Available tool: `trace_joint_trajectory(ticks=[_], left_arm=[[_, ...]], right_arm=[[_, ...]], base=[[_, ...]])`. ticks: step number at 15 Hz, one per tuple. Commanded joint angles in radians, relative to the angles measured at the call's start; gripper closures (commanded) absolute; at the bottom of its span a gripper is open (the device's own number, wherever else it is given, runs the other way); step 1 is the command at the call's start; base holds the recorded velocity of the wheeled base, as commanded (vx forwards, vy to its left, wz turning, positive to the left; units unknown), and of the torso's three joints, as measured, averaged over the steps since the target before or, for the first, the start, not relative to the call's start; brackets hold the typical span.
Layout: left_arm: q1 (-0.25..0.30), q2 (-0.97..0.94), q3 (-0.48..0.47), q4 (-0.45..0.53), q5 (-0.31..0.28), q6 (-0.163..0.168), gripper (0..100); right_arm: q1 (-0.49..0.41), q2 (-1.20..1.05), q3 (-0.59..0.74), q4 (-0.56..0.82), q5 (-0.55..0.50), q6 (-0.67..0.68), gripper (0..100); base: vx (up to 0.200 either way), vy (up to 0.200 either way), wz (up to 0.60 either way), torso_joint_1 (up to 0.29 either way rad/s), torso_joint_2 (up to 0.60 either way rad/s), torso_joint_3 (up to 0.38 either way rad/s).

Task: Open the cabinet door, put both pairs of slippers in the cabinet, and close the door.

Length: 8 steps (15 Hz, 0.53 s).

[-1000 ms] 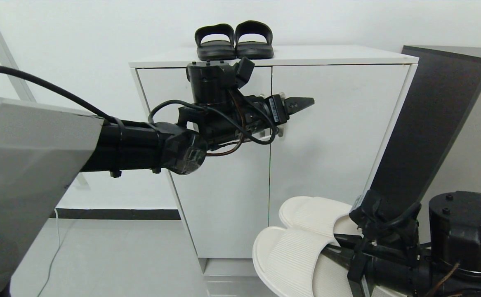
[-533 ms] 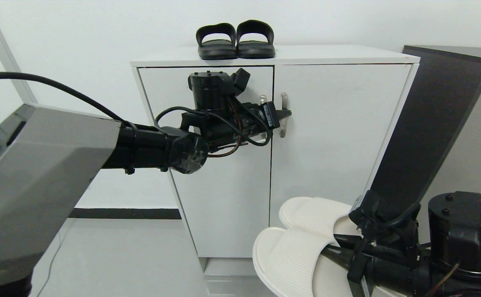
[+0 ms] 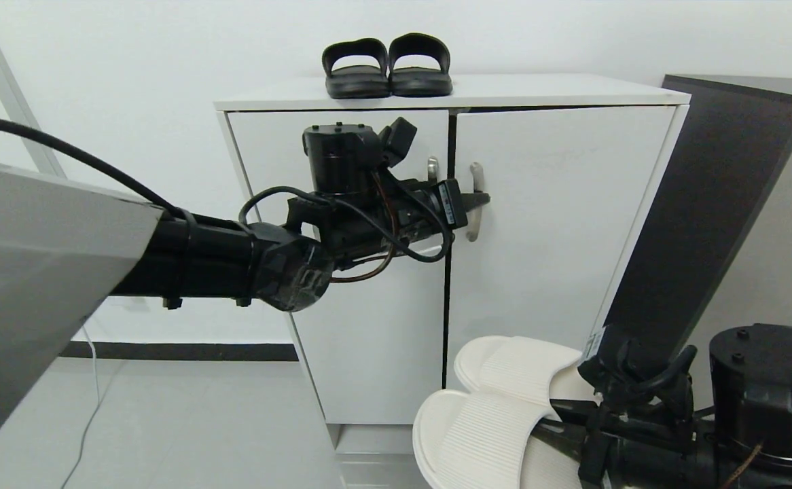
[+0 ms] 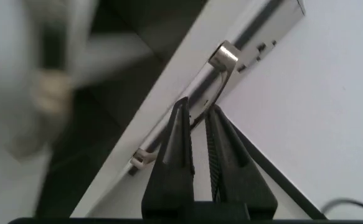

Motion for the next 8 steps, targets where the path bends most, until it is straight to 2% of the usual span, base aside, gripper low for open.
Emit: trace_joint_trajectory(ticks=[1, 4, 6, 8], left_arm=[[-0.015, -0.092, 0.083, -0.009, 0.002, 0.002, 100], [-0.015, -0.173, 0.175, -0.010, 0.012, 0.004, 100], [-0.010, -0.236, 0.242, -0.012, 0.049, 0.007, 100], [0.001, -0.257, 0.267, -0.012, 0.052, 0.007, 100]], right_arm=[[0.001, -0.004, 0.004, -0.001, 0.000, -0.001, 100], [0.001, -0.006, 0.012, -0.001, -0.001, -0.004, 100], [0.001, -0.024, 0.021, 0.002, 0.009, -0.006, 100], [0.002, -0.026, 0.024, 0.002, 0.026, -0.007, 100]], base=[[0.000, 0.000, 0.00, 0.000, 0.00, 0.000], [0.000, 0.000, 0.00, 0.000, 0.00, 0.000], [0.000, 0.000, 0.00, 0.000, 0.00, 0.000], [0.000, 0.000, 0.00, 0.000, 0.00, 0.000]])
